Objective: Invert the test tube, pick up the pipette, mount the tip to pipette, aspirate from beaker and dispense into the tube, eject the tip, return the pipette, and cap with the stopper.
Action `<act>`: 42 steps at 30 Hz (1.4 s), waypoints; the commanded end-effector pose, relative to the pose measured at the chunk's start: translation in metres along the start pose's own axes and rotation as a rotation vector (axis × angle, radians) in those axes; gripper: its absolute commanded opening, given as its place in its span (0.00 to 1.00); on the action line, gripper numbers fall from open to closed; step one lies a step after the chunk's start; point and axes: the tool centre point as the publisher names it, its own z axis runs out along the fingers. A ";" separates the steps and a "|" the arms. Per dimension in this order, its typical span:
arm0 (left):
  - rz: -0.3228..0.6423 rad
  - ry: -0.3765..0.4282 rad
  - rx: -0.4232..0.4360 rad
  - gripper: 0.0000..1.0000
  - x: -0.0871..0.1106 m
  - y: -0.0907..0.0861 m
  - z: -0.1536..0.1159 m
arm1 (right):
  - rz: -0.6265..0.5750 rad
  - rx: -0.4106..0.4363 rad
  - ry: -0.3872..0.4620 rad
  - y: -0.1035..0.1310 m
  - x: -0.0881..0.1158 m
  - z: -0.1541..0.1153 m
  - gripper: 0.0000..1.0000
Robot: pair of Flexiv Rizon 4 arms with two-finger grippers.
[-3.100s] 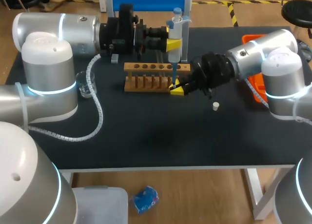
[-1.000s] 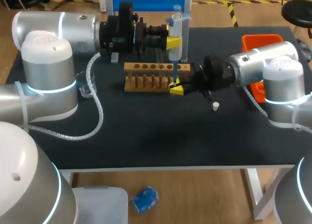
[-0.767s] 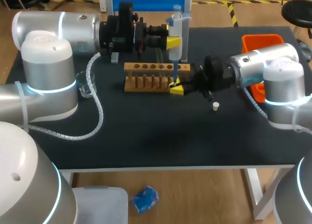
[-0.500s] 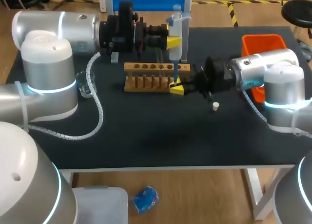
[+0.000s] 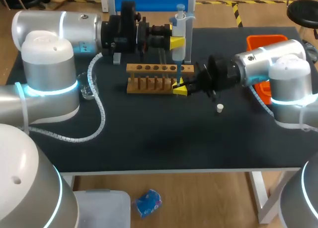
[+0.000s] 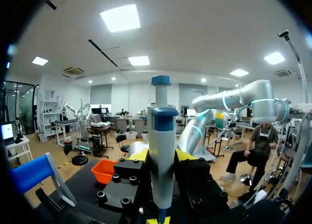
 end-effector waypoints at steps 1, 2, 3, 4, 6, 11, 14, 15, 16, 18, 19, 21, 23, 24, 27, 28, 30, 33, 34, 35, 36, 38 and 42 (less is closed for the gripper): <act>-0.001 -0.002 -0.002 0.00 0.000 0.006 0.001 | 0.000 0.005 0.001 0.008 -0.002 -0.001 0.00; -0.001 -0.002 -0.002 0.00 0.000 0.006 0.001 | 0.000 0.004 -0.001 0.009 -0.002 -0.001 0.00; -0.001 -0.002 -0.002 0.00 0.000 0.006 0.001 | 0.000 0.004 -0.001 0.009 -0.002 -0.001 0.00; -0.001 -0.002 -0.002 0.00 0.000 0.006 0.001 | 0.000 0.004 -0.001 0.009 -0.002 -0.001 0.00; -0.001 -0.002 -0.002 0.00 0.000 0.006 0.001 | 0.003 0.006 -0.003 0.009 -0.003 -0.002 0.00; -0.001 -0.002 -0.002 0.00 0.000 0.006 0.001 | 0.027 0.008 -0.010 0.010 -0.003 -0.003 0.00; -0.001 -0.002 -0.002 0.00 0.000 0.006 0.001 | 0.034 0.008 -0.011 0.010 -0.003 -0.003 0.00; -0.001 -0.002 -0.002 0.00 0.000 0.006 0.001 | 0.035 0.010 -0.010 0.011 -0.003 -0.003 0.00; -0.001 -0.002 -0.002 0.00 0.000 0.006 0.001 | 0.035 0.013 -0.010 0.011 -0.003 -0.004 0.00; -0.001 -0.002 -0.002 0.00 0.000 0.006 0.001 | 0.031 0.019 -0.010 0.012 -0.004 -0.004 0.00; -0.001 -0.002 -0.002 0.00 0.000 0.006 0.001 | 0.029 0.022 -0.011 0.013 -0.005 -0.005 0.00; -0.001 -0.002 -0.002 0.00 0.000 0.006 0.001 | 0.025 0.024 -0.013 0.014 -0.005 -0.005 0.00; -0.001 -0.002 -0.002 0.00 0.000 0.006 0.001 | 0.018 0.025 -0.014 0.015 -0.006 -0.005 0.00; -0.001 -0.002 -0.002 0.00 0.000 0.006 0.001 | 0.015 0.026 -0.014 0.016 -0.006 -0.005 0.00; -0.001 -0.002 -0.002 0.00 0.000 0.006 0.001 | 0.011 0.028 -0.015 0.017 -0.007 -0.005 0.00; -0.001 -0.002 -0.002 0.00 0.000 0.006 0.001 | 0.009 0.028 -0.015 0.018 -0.008 -0.005 0.00; -0.001 -0.002 -0.002 0.00 0.000 0.006 0.001 | 0.003 0.029 -0.016 0.019 -0.008 -0.004 0.00; -0.001 -0.002 -0.002 0.00 0.000 0.006 0.001 | 0.001 0.031 -0.018 0.019 -0.009 -0.004 0.00; -0.001 -0.002 -0.002 0.00 0.000 0.006 0.001 | 0.002 0.031 -0.019 0.020 -0.009 -0.004 0.00; -0.001 -0.002 -0.002 0.00 0.000 0.006 0.001 | 0.003 0.031 -0.020 0.020 -0.009 -0.004 0.00; -0.001 -0.002 -0.002 0.00 0.000 0.006 0.001 | 0.003 0.031 -0.021 0.020 -0.009 -0.004 0.00; -0.001 -0.002 -0.002 0.00 0.000 0.006 0.001 | 0.005 0.031 -0.023 0.021 -0.009 -0.004 0.00; -0.001 -0.002 -0.002 0.00 0.000 0.006 0.001 | 0.010 0.030 -0.024 0.020 -0.007 -0.005 0.00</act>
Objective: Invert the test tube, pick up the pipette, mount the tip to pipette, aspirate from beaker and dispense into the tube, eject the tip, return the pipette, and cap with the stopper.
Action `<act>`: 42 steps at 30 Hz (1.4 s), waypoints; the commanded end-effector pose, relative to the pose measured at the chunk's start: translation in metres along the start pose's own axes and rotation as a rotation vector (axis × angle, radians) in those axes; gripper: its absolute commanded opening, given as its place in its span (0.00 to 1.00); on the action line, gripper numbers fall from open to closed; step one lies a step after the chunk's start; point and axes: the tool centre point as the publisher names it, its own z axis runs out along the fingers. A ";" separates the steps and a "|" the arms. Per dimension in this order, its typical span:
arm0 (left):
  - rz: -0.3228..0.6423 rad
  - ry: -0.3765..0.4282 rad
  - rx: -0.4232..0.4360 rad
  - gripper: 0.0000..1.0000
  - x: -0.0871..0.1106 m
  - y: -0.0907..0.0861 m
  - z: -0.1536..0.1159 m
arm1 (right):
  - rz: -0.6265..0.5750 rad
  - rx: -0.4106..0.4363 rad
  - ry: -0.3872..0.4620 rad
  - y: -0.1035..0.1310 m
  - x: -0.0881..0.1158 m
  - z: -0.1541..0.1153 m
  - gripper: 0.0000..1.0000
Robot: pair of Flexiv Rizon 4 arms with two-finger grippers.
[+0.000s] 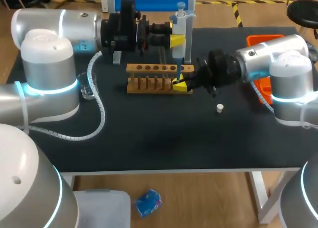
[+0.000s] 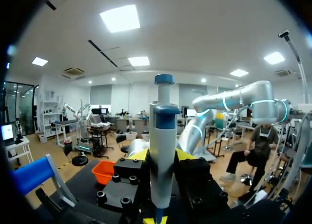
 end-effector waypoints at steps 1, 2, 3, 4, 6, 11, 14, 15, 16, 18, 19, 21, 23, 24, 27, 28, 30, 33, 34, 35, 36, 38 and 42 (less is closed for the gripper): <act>-0.002 -0.002 -0.001 0.00 0.001 0.011 0.001 | 0.012 0.003 -0.001 0.011 0.002 -0.002 0.00; -0.002 -0.002 -0.001 0.00 0.001 0.011 0.001 | 0.023 -0.003 0.006 0.010 0.003 -0.003 0.03; -0.002 -0.002 -0.001 0.00 0.001 0.011 0.001 | 0.028 -0.002 0.013 0.008 0.006 -0.002 0.36; -0.002 -0.002 -0.001 0.00 0.001 0.011 0.001 | 0.032 0.005 0.013 0.006 0.007 -0.002 0.96; -0.002 -0.002 -0.001 0.00 0.001 0.011 0.001 | 0.047 0.000 0.006 0.003 0.011 -0.004 1.00; -0.002 -0.002 -0.001 0.00 0.001 0.011 0.001 | 0.096 0.045 0.010 -0.008 0.027 -0.011 1.00; -0.002 -0.002 -0.001 0.00 0.001 0.011 0.001 | 0.124 0.085 0.014 -0.016 0.040 -0.019 1.00; -0.002 -0.002 -0.001 0.00 0.001 0.011 0.001 | 0.129 0.095 0.014 -0.019 0.043 -0.022 1.00; -0.002 -0.002 -0.001 0.00 0.001 0.011 0.001 | 0.136 0.104 0.013 -0.020 0.046 -0.026 1.00; 0.002 -0.003 -0.006 0.00 -0.003 0.009 -0.002 | 0.144 0.126 0.011 -0.022 0.052 -0.034 1.00; 0.008 -0.008 -0.010 0.00 -0.005 0.008 -0.007 | 0.147 0.139 0.009 -0.022 0.054 -0.038 1.00; 0.008 -0.008 0.032 0.00 -0.010 0.007 -0.021 | 0.157 0.163 -0.001 -0.020 0.058 -0.048 1.00; 0.016 -0.063 -0.012 0.00 -0.011 0.009 -0.039 | 0.162 0.179 0.009 -0.018 0.063 -0.056 1.00; 0.008 -0.080 -0.004 0.00 -0.011 0.009 -0.048 | 0.162 0.193 0.027 -0.017 0.066 -0.060 1.00; -0.003 -0.139 -0.008 0.00 -0.011 0.012 -0.073 | 0.165 0.200 0.034 -0.015 0.068 -0.063 1.00; -0.014 -0.150 -0.004 0.00 -0.011 0.013 -0.079 | 0.165 0.200 0.034 -0.015 0.068 -0.063 1.00; -0.014 -0.150 -0.004 0.00 -0.011 0.013 -0.079 | 0.165 0.200 0.034 -0.015 0.068 -0.063 1.00; -0.014 -0.150 -0.004 0.00 -0.011 0.013 -0.079 | 0.165 0.200 0.034 -0.015 0.068 -0.063 1.00; -0.014 -0.150 -0.004 0.00 -0.011 0.013 -0.079 | 0.165 0.200 0.034 -0.015 0.068 -0.063 1.00; -0.014 -0.150 -0.004 0.00 -0.011 0.013 -0.079 | 0.165 0.200 0.034 -0.015 0.068 -0.063 1.00; -0.014 -0.150 -0.004 0.00 -0.011 0.013 -0.079 | 0.165 0.200 0.034 -0.015 0.068 -0.063 1.00; -0.014 -0.150 -0.004 0.00 -0.011 0.013 -0.079 | 0.165 0.200 0.034 -0.015 0.068 -0.063 1.00; -0.014 -0.150 -0.004 0.00 -0.011 0.013 -0.079 | 0.165 0.200 0.034 -0.015 0.068 -0.063 1.00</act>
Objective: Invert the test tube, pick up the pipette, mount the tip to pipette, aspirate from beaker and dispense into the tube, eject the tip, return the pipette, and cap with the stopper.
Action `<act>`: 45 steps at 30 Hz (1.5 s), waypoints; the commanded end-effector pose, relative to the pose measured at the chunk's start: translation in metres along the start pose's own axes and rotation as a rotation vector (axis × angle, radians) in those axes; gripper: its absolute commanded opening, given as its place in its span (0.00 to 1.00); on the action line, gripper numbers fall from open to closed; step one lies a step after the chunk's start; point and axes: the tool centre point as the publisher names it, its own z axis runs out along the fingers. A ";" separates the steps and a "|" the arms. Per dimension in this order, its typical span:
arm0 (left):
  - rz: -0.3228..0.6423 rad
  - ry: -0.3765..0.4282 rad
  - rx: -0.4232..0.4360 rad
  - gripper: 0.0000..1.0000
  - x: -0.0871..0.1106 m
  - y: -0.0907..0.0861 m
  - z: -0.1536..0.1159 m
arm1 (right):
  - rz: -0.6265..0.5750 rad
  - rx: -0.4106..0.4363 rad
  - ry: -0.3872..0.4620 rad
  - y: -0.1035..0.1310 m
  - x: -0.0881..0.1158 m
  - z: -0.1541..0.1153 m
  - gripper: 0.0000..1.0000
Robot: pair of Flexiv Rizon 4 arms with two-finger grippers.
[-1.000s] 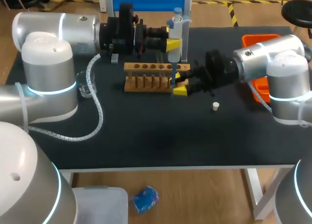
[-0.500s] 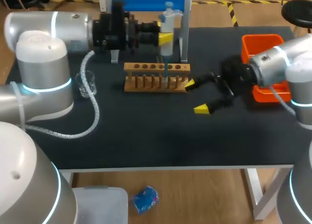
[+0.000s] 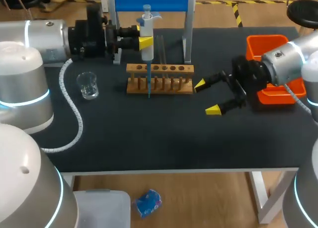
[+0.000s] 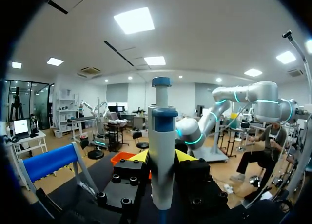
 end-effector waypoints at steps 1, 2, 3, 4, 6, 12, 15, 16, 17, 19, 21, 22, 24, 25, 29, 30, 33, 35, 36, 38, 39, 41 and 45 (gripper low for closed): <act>0.001 0.003 0.001 0.00 0.000 0.000 -0.001 | 0.000 0.001 0.001 0.000 0.000 -0.001 1.00; 0.001 0.003 0.001 0.00 0.000 0.000 -0.001 | 0.000 0.001 0.001 0.000 0.000 -0.001 1.00; 0.001 0.003 0.001 0.00 0.000 0.000 -0.001 | 0.000 0.001 0.001 0.000 0.000 -0.001 1.00; 0.001 0.003 0.001 0.00 0.000 0.000 -0.001 | 0.000 0.001 0.001 0.000 0.000 -0.001 1.00; 0.001 0.003 0.001 0.00 0.000 0.000 -0.001 | 0.000 0.001 0.001 0.000 0.000 -0.001 1.00; -0.003 -0.042 -0.001 0.00 -0.023 -0.001 -0.047 | 0.034 0.040 -0.099 0.003 -0.004 0.029 1.00; 0.005 -0.081 0.003 0.00 -0.030 -0.003 -0.069 | 0.038 0.111 -0.188 0.004 -0.010 0.052 1.00; 0.007 -0.096 0.009 0.00 -0.032 -0.004 -0.077 | 0.032 0.112 -0.210 0.005 -0.010 0.058 1.00; 0.016 -0.106 0.016 0.00 -0.035 -0.005 -0.086 | 0.021 0.118 -0.225 0.006 -0.010 0.064 1.00; 0.030 -0.128 0.016 0.00 -0.040 -0.006 -0.101 | 0.022 0.141 -0.261 0.007 -0.012 0.078 1.00; 0.023 -0.153 0.023 0.00 -0.047 -0.005 -0.116 | 0.028 0.128 -0.274 0.007 -0.014 0.093 1.00; 0.021 -0.166 0.025 0.00 -0.050 -0.003 -0.123 | 0.038 0.135 -0.292 0.006 -0.017 0.103 1.00; 0.013 -0.193 0.024 0.00 -0.057 0.000 -0.137 | 0.040 0.131 -0.307 0.005 -0.019 0.114 1.00; 0.010 -0.206 0.033 0.00 -0.061 0.003 -0.147 | 0.042 0.138 -0.323 0.005 -0.022 0.124 1.00; 0.017 -0.248 0.038 0.00 -0.076 0.009 -0.170 | 0.023 0.153 -0.378 0.002 -0.029 0.144 1.00; 0.019 -0.259 0.040 0.00 -0.080 0.010 -0.175 | 0.024 0.147 -0.388 0.000 -0.031 0.150 1.00; 0.022 -0.279 0.045 0.00 -0.091 0.014 -0.189 | 0.036 0.131 -0.407 -0.004 -0.040 0.163 1.00; 0.018 -0.292 0.053 0.00 -0.098 0.016 -0.196 | 0.045 0.122 -0.431 -0.007 -0.046 0.173 1.00; 0.021 -0.307 0.048 0.00 -0.102 0.019 -0.200 | 0.048 0.116 -0.433 -0.008 -0.049 0.177 1.00; 0.006 -0.325 0.046 0.00 -0.108 0.023 -0.204 | 0.060 0.120 -0.432 -0.009 -0.054 0.186 1.00; 0.006 -0.325 0.046 0.00 -0.108 0.023 -0.204 | 0.066 0.123 -0.414 -0.009 -0.057 0.190 1.00; 0.006 -0.325 0.046 0.00 -0.108 0.023 -0.204 | 0.066 0.123 -0.414 -0.009 -0.057 0.190 1.00; 0.006 -0.325 0.046 0.00 -0.108 0.023 -0.204 | 0.066 0.123 -0.414 -0.009 -0.057 0.190 1.00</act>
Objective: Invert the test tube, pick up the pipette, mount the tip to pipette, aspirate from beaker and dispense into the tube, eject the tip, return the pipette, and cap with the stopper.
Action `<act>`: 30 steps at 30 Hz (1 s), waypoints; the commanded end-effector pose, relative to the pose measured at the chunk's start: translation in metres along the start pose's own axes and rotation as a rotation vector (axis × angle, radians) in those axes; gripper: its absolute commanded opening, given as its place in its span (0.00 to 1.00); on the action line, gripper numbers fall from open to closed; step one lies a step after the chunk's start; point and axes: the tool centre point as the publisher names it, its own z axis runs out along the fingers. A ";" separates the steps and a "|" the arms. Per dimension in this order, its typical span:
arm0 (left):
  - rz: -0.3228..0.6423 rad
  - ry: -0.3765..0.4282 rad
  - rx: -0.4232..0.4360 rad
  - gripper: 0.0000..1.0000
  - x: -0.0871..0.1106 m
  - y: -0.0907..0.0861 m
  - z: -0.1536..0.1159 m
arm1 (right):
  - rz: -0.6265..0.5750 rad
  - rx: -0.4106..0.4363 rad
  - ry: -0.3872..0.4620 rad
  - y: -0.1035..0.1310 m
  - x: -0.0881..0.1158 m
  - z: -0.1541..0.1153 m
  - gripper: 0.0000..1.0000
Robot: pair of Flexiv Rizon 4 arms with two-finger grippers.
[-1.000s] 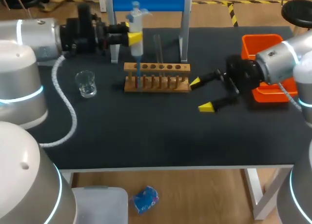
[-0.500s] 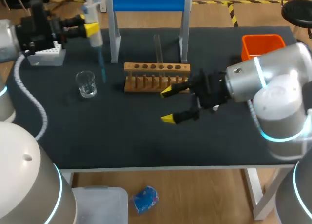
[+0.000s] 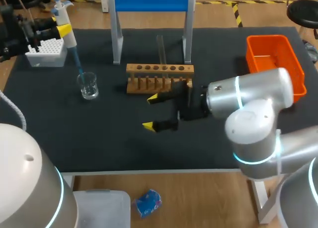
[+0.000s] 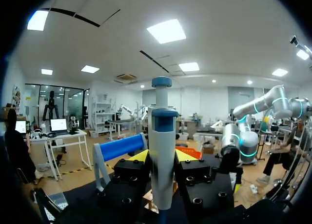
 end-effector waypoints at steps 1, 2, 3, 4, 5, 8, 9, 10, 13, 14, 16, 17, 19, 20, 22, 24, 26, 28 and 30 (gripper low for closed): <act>0.001 0.002 0.001 0.00 0.000 0.000 0.000 | 0.001 0.008 -0.015 0.002 0.001 0.031 1.00; 0.001 0.002 0.001 0.00 0.000 0.000 0.000 | 0.001 0.008 -0.015 0.002 0.001 0.031 1.00; 0.001 0.002 0.001 0.00 0.000 0.000 0.000 | 0.001 0.008 -0.015 0.002 0.001 0.031 1.00; 0.001 0.002 0.001 0.00 0.000 0.000 0.000 | 0.001 0.008 -0.015 0.002 0.001 0.031 1.00; 0.001 0.002 0.001 0.00 0.000 0.000 0.000 | 0.001 0.008 -0.015 0.002 0.001 0.031 1.00; 0.001 0.002 0.001 0.00 0.000 0.000 0.000 | 0.001 0.008 -0.015 0.002 0.001 0.031 1.00; 0.001 0.002 0.001 0.00 0.000 0.000 0.000 | 0.000 0.008 -0.013 0.001 -0.001 0.040 1.00; 0.004 -0.001 0.004 0.00 -0.005 0.001 0.001 | -0.005 0.011 -0.024 -0.001 -0.003 0.049 1.00; 0.004 -0.003 0.014 0.00 -0.015 0.003 0.003 | 0.001 0.000 -0.035 -0.008 -0.008 0.068 1.00; 0.001 0.000 0.019 0.00 -0.019 0.003 0.003 | 0.002 -0.001 -0.038 -0.010 -0.010 0.073 1.00; -0.001 0.002 0.020 0.00 -0.025 0.004 0.004 | -0.004 0.015 -0.057 -0.012 -0.013 0.081 1.00; -0.001 0.005 0.020 0.00 -0.027 0.004 0.004 | -0.004 0.012 -0.058 -0.013 -0.015 0.084 1.00; -0.002 0.008 0.021 0.00 -0.032 0.006 0.005 | 0.005 0.005 -0.063 -0.016 -0.019 0.090 1.00; -0.003 0.013 0.023 0.00 -0.034 0.007 0.006 | 0.009 0.010 -0.068 -0.018 -0.022 0.093 1.00; -0.002 0.014 0.023 0.00 -0.038 0.009 0.007 | 0.017 0.010 -0.077 -0.021 -0.027 0.098 1.00; -0.003 0.016 0.025 0.00 -0.042 0.012 0.007 | 0.027 0.012 -0.090 -0.023 -0.032 0.102 1.00; 0.000 0.015 0.025 0.00 -0.045 0.015 0.007 | 0.031 0.015 -0.100 -0.024 -0.036 0.107 1.00; 0.003 0.015 0.021 0.00 -0.048 0.018 0.007 | 0.031 0.012 -0.106 -0.024 -0.040 0.110 1.00; 0.017 0.015 0.005 0.00 -0.050 0.021 0.007 | 0.033 0.011 -0.110 -0.024 -0.043 0.114 1.00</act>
